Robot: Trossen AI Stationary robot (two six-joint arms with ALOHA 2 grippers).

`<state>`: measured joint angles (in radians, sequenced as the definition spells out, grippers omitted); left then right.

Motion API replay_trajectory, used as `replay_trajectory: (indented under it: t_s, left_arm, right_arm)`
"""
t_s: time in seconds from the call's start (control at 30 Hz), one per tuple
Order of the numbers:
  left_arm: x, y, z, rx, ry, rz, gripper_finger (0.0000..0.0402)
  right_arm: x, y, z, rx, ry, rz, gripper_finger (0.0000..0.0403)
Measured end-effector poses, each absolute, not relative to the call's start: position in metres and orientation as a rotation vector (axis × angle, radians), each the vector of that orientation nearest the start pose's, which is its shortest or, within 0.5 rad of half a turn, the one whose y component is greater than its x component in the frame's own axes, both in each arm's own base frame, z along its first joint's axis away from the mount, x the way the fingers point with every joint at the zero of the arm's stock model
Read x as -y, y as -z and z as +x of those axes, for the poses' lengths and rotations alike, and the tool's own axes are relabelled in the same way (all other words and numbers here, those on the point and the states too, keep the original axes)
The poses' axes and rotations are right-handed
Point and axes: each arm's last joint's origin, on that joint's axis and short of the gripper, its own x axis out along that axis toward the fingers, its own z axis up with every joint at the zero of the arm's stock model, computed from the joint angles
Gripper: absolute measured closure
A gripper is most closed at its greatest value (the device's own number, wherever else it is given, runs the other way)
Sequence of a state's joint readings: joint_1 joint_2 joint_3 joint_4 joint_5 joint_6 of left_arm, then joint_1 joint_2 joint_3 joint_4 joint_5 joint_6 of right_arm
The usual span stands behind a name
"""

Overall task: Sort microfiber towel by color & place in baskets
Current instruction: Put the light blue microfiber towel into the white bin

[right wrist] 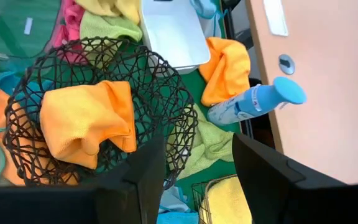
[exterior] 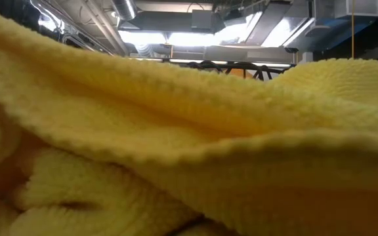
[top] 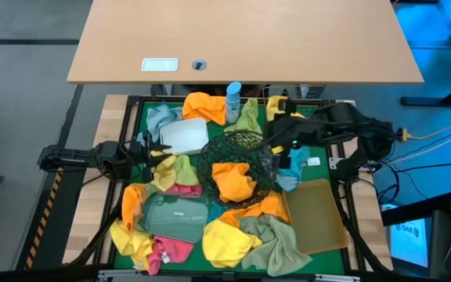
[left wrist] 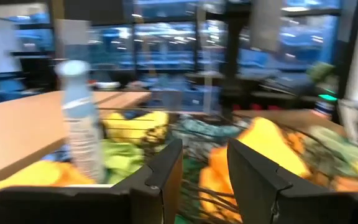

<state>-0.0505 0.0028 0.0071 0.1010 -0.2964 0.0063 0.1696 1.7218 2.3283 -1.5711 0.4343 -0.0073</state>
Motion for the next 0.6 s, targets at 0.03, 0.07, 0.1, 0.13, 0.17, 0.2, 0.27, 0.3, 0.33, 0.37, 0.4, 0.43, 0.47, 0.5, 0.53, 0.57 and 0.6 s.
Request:
replay_trajectory:
  t_s: [0.03, 0.07, 0.1, 0.13, 0.17, 0.2, 0.27, 0.3, 0.33, 0.37, 0.4, 0.43, 0.47, 0.5, 0.53, 0.57, 0.6]
  left_arm:
    - [-0.004, -0.176, 0.096, 0.108, -0.274, -0.015, 0.028]
    - [-0.005, -0.176, 0.095, 0.11, -0.296, -0.017, 0.028]
    - [-0.005, -0.176, 0.095, 0.113, -0.311, -0.019, 0.028]
    - [-0.006, -0.177, 0.095, 0.12, -0.322, -0.024, 0.028]
    - [-0.006, -0.178, 0.095, 0.129, -0.331, -0.028, 0.028]
    - [-0.006, -0.179, 0.095, 0.138, -0.335, -0.031, 0.028]
    - [-0.006, -0.18, 0.095, 0.152, -0.339, -0.034, 0.028]
    - [-0.006, -0.181, 0.094, 0.161, -0.344, -0.036, 0.028]
    - [-0.007, -0.181, 0.094, 0.166, -0.353, -0.039, 0.028]
    - [-0.007, -0.181, 0.094, 0.168, -0.362, -0.04, 0.028]
    - [-0.007, -0.182, 0.094, 0.173, -0.371, -0.043, 0.028]
    - [-0.007, -0.182, 0.094, 0.18, -0.382, -0.052, 0.028]
    - [-0.008, -0.182, 0.094, 0.183, -0.395, -0.068, 0.028]
    - [-0.008, -0.182, 0.094, 0.184, -0.41, -0.083, 0.028]
    - [-0.009, -0.182, 0.094, 0.184, -0.42, -0.096, 0.028]
    - [-0.009, -0.182, 0.094, 0.182, -0.428, -0.108, 0.028]
    - [-0.009, -0.181, 0.095, 0.179, -0.436, -0.119, 0.028]
  right_arm:
    - [-0.035, -0.479, 0.274, -0.914, 0.241, -0.292, 0.022]
    - [-0.034, -0.482, 0.27, -0.903, 0.242, -0.288, 0.022]
    - [-0.033, -0.485, 0.266, -0.893, 0.246, -0.286, 0.022]
    - [-0.031, -0.487, 0.263, -0.884, 0.258, -0.285, 0.022]
    - [-0.029, -0.489, 0.26, -0.876, 0.27, -0.284, 0.022]
    - [-0.026, -0.491, 0.257, -0.869, 0.279, -0.279, 0.022]
    - [-0.02, -0.495, 0.252, -0.858, 0.301, -0.265, 0.022]
    - [-0.016, -0.496, 0.249, -0.853, 0.315, -0.257, 0.022]
    - [-0.012, -0.497, 0.247, -0.85, 0.328, -0.25, 0.022]
    - [-0.008, -0.498, 0.246, -0.849, 0.344, -0.242, 0.022]
    - [-0.004, -0.499, 0.244, -0.848, 0.36, -0.234, 0.022]
    - [0.0, -0.499, 0.244, -0.849, 0.375, -0.226, 0.022]
    - [0.005, -0.5, 0.244, -0.851, 0.391, -0.219, 0.022]
    - [0.009, -0.5, 0.244, -0.853, 0.407, -0.211, 0.022]
    - [0.013, -0.499, 0.243, -0.856, 0.423, -0.204, 0.022]
    - [0.017, -0.499, 0.244, -0.86, 0.437, -0.197, 0.022]
    - [0.021, -0.497, 0.245, -0.869, 0.451, -0.192, 0.022]
